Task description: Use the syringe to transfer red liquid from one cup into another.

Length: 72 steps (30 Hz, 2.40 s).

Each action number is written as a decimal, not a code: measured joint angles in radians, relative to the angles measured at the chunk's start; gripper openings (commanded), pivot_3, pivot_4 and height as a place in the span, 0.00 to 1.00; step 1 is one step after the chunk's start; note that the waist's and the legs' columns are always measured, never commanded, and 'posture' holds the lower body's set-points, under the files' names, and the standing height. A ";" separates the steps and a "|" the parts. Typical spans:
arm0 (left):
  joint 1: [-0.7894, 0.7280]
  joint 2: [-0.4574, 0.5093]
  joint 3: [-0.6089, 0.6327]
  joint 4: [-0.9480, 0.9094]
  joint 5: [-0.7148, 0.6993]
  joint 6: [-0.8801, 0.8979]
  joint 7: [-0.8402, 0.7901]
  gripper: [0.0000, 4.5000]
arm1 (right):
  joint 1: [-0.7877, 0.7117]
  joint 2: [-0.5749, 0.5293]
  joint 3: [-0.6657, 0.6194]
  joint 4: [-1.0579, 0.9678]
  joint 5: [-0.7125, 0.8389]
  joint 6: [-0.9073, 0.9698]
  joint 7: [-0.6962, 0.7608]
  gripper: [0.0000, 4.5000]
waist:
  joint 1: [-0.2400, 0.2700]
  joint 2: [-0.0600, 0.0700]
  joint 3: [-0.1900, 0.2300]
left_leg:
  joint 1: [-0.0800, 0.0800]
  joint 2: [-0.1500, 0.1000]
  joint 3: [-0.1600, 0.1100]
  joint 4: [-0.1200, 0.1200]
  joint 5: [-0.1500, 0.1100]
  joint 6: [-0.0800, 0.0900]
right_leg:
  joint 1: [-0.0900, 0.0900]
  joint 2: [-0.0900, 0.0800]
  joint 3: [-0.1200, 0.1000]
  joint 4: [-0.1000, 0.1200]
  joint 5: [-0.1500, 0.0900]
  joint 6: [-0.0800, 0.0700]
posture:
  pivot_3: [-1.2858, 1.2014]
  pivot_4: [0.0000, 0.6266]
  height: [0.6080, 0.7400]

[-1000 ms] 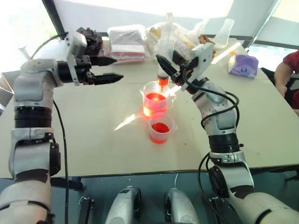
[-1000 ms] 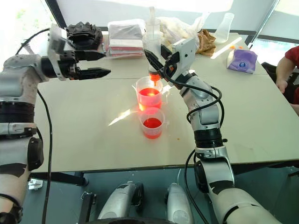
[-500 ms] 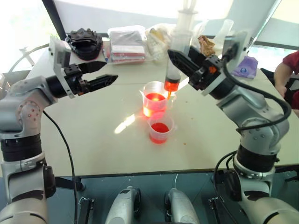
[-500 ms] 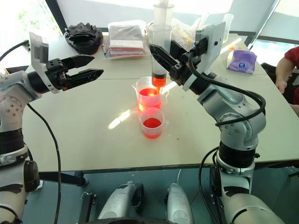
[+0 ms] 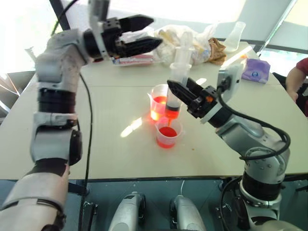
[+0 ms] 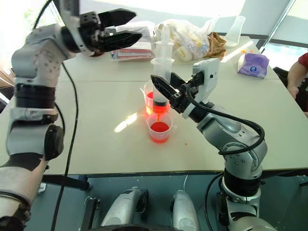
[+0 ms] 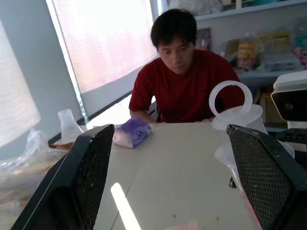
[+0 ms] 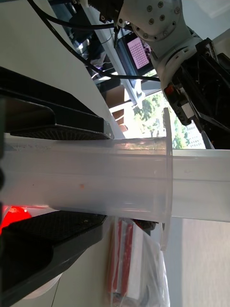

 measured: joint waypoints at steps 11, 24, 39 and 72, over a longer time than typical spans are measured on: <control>-0.085 -0.102 -0.022 0.200 0.053 -0.159 -0.096 0.88 | 0.043 -0.010 0.053 -0.006 -0.053 -0.045 0.000 0.34 | 0.000 0.000 0.000 | -0.001 0.001 0.000 0.001 -0.001 0.001 | 0.000 0.000 0.000 0.000 0.000 0.000 | 0.52 0.24 1.00; -0.032 -0.111 -0.059 0.130 0.095 -0.212 -0.194 0.38 | 0.058 -0.054 0.078 -0.002 -0.135 -0.055 0.027 0.34 | 0.001 -0.001 0.000 | -0.001 0.001 0.000 0.001 -0.001 0.001 | 0.000 0.000 0.000 0.000 0.000 0.000 | 0.52 0.24 1.00; 0.102 -0.105 -0.070 -0.093 0.089 -0.064 -0.200 0.00 | 0.076 -0.049 0.126 -0.004 -0.143 -0.062 0.080 0.34 | 0.002 0.000 0.000 | 0.000 0.001 -0.001 0.002 -0.001 0.002 | 0.001 0.000 0.000 0.000 0.000 0.000 | 0.52 0.24 1.00; 0.102 0.040 0.053 -0.184 -0.042 0.220 -0.020 0.94 | -0.172 -0.198 -0.143 0.062 0.161 0.029 0.063 0.34 | -0.015 0.000 0.001 | 0.000 0.002 -0.001 0.001 -0.001 0.002 | 0.000 -0.001 0.000 -0.001 0.000 0.000 | 0.52 0.24 1.00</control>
